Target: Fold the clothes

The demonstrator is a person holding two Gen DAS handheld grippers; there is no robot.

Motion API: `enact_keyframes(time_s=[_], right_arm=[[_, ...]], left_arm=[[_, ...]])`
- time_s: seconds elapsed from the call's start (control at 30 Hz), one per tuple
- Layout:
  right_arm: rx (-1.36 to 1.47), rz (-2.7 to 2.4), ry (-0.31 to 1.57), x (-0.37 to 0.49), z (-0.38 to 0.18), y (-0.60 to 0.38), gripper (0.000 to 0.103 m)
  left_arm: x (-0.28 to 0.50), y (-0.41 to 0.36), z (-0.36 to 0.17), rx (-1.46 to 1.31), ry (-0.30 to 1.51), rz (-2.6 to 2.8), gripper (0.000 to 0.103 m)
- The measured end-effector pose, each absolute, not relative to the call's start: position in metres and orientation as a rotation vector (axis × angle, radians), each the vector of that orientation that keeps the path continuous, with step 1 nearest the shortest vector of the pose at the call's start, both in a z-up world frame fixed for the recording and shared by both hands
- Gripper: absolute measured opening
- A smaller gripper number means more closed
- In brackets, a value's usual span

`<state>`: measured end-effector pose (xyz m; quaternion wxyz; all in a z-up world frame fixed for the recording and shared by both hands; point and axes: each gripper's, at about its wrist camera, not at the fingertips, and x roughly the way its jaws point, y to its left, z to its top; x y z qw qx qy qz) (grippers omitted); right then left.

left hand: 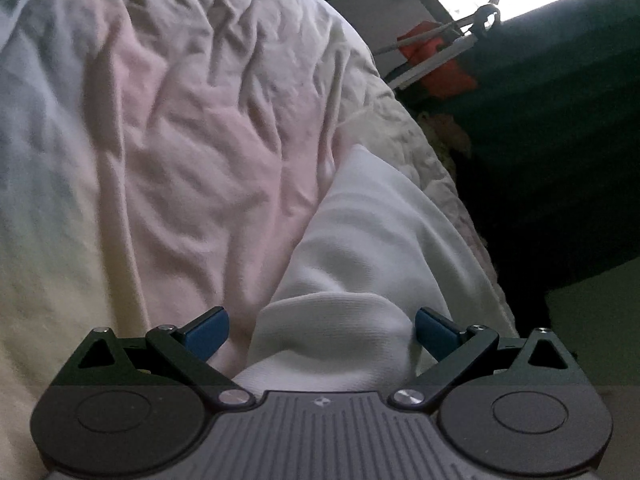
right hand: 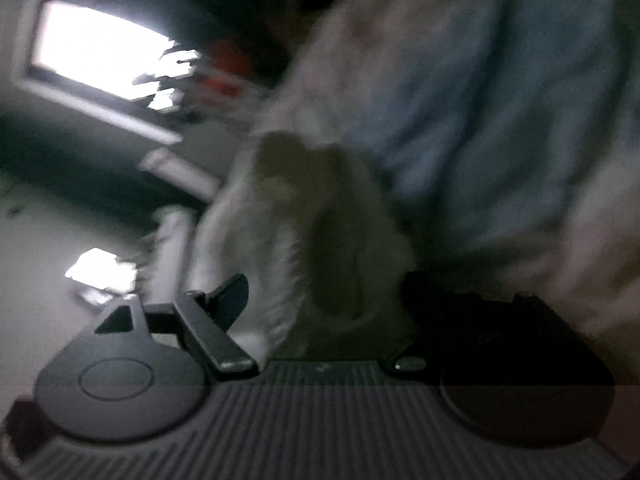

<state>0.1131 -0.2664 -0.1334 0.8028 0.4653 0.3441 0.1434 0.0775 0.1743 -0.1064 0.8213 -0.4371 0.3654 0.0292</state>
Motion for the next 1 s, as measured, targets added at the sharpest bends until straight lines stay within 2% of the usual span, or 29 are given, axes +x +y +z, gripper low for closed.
enact_keyframes(time_s=[0.1,0.33,0.4,0.47,0.53,0.57,0.6,0.7,0.77,1.0], right_arm=[[0.930,0.329,0.710,0.110,-0.122,-0.262,0.088],[0.799,0.186,0.884,0.124,-0.148,-0.239,0.087],[0.745,0.177,0.869,0.121,-0.138,-0.232,0.076],[0.731,0.178,0.839,0.114,-0.131,-0.230,0.058],[0.727,0.187,0.808,0.107,-0.123,-0.229,0.051],[0.725,0.196,0.787,0.104,-0.116,-0.228,0.049],[0.723,0.205,0.767,0.101,-0.109,-0.228,0.048],[0.737,0.244,0.708,0.089,-0.082,-0.227,0.046],[0.736,0.264,0.675,0.082,-0.063,-0.226,0.045],[0.807,0.266,0.579,0.073,-0.015,-0.274,0.045]], left_arm=[[0.077,0.175,-0.109,-0.947,0.783,0.048,0.100],[0.080,0.167,-0.112,-0.910,0.803,0.037,0.096],[0.080,0.167,-0.113,-0.912,0.800,0.026,0.087],[0.079,0.167,-0.114,-0.929,0.802,0.013,0.082],[0.077,0.168,-0.114,-0.935,0.796,0.006,0.075],[0.075,0.169,-0.114,-0.943,0.784,-0.003,0.068],[0.073,0.171,-0.113,-0.952,0.773,-0.013,0.059],[0.066,0.174,-0.107,-0.977,0.743,-0.057,0.045],[0.061,0.179,-0.097,-1.034,0.732,-0.092,0.040],[0.073,0.136,-0.021,-0.996,0.711,-0.201,0.035]])
